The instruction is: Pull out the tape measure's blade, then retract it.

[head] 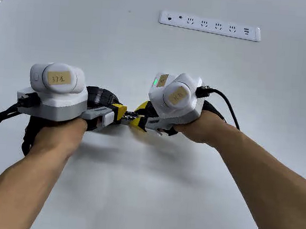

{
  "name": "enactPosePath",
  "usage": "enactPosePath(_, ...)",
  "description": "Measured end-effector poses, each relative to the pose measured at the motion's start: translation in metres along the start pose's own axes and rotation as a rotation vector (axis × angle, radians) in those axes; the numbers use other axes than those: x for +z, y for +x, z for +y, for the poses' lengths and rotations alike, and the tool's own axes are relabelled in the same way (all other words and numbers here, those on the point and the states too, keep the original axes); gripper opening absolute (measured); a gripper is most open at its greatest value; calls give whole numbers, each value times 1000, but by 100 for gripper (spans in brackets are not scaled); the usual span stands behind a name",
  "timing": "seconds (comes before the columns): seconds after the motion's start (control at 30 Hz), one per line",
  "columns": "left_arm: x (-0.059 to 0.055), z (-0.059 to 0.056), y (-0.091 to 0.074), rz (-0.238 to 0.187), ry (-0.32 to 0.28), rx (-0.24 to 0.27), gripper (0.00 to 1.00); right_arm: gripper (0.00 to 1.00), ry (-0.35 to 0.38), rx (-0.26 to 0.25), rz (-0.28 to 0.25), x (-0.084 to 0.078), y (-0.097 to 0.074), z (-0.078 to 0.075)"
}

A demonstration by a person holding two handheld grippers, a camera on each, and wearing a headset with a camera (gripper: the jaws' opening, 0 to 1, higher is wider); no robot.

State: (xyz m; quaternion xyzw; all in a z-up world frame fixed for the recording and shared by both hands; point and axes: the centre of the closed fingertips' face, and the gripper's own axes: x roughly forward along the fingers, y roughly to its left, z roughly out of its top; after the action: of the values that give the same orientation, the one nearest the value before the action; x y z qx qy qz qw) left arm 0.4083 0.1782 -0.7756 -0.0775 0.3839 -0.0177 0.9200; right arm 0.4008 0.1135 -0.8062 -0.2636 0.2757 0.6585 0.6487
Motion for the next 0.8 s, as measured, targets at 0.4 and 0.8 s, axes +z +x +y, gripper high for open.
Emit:
enactPosePath(0.4, 0, 0, 0, 2, -5, -1, 59, 10, -6, 3, -12, 9, 9, 1)
enactPosePath(0.8, 0, 0, 1, -1, -9, 0, 60, 11, -8, 2, -23, 11, 11, 1)
